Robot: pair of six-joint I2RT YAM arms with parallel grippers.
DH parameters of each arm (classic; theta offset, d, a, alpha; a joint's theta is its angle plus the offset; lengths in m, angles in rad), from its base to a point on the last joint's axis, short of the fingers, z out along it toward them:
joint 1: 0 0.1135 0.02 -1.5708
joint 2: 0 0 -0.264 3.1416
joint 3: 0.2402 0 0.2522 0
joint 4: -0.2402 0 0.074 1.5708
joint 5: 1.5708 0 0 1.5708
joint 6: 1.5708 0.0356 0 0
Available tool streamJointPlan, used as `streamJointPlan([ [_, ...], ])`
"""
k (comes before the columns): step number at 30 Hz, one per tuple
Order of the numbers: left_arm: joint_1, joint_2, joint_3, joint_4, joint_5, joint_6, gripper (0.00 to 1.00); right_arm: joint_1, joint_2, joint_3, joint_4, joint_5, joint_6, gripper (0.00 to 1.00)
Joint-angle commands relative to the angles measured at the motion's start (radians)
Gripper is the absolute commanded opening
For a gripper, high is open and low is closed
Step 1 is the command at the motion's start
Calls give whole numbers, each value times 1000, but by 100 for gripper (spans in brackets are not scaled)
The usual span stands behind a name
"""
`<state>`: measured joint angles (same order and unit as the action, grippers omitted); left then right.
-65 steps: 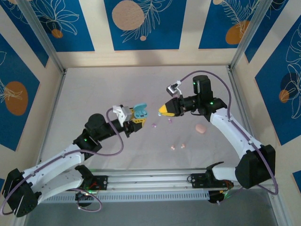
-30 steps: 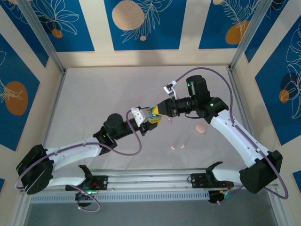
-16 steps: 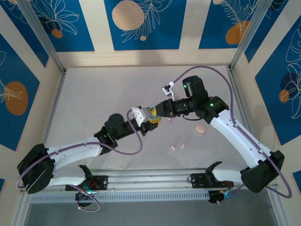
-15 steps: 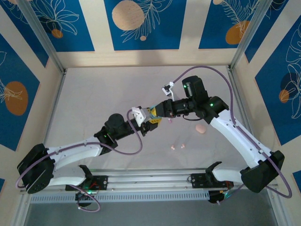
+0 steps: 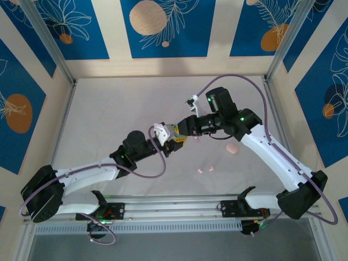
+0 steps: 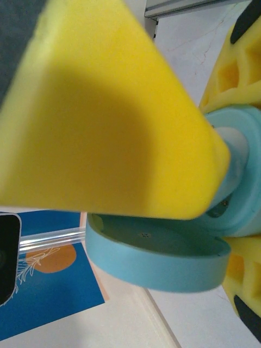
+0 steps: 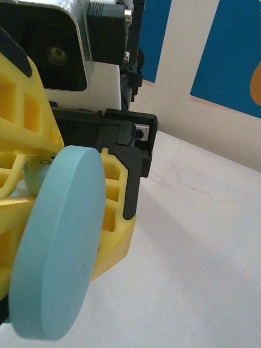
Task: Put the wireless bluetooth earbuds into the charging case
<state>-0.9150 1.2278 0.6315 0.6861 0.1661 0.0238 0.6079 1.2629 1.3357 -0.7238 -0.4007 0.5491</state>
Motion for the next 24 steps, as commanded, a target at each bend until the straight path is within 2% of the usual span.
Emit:
streamJointPlan([
  [1,-19,-17,52,84,4,-18,31,1,18,22,-65,53,-14,28],
  [24,-19,-15,48,69,-17,-13,31,12,15,83,-120,72,5,33],
])
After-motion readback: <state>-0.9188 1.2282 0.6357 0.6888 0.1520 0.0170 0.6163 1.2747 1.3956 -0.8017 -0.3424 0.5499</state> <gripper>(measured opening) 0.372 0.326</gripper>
